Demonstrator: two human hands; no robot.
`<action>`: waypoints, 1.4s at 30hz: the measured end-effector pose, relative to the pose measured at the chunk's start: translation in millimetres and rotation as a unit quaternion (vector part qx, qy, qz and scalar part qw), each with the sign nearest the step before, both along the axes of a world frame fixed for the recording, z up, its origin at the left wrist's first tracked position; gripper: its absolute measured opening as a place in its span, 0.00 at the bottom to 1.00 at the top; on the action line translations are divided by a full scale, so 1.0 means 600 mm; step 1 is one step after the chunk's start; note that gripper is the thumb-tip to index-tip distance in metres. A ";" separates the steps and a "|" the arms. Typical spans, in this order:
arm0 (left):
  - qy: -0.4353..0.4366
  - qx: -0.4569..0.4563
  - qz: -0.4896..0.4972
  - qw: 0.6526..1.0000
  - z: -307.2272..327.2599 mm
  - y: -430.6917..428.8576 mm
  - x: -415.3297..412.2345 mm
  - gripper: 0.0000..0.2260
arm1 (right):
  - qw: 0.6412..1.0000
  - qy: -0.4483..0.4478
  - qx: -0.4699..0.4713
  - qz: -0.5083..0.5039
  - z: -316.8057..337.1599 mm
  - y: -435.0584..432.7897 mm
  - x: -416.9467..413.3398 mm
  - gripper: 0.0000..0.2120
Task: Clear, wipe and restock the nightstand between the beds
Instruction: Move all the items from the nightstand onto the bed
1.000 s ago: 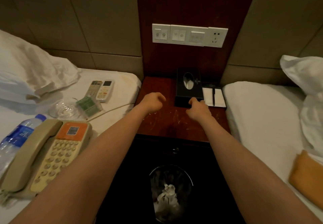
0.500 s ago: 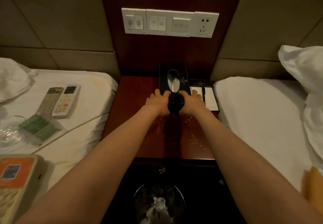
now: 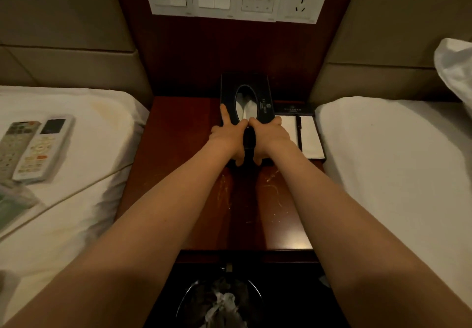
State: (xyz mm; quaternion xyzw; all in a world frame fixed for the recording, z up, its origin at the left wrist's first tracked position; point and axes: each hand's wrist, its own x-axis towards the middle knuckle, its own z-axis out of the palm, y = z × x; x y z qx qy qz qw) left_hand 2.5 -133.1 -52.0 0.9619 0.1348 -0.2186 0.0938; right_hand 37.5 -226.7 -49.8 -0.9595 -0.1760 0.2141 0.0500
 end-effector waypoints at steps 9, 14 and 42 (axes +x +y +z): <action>-0.012 -0.048 0.036 0.998 0.014 -0.001 -0.034 0.48 | 0.999 -0.013 -0.022 0.021 0.013 0.001 -0.025 0.46; -0.039 -0.026 0.042 0.998 0.043 0.013 -0.080 0.45 | 0.999 -0.021 0.005 0.034 0.037 0.016 -0.064 0.44; -0.127 0.045 0.253 0.958 0.184 0.198 -0.580 0.40 | 0.951 -0.042 0.097 0.290 0.191 0.229 -0.493 0.36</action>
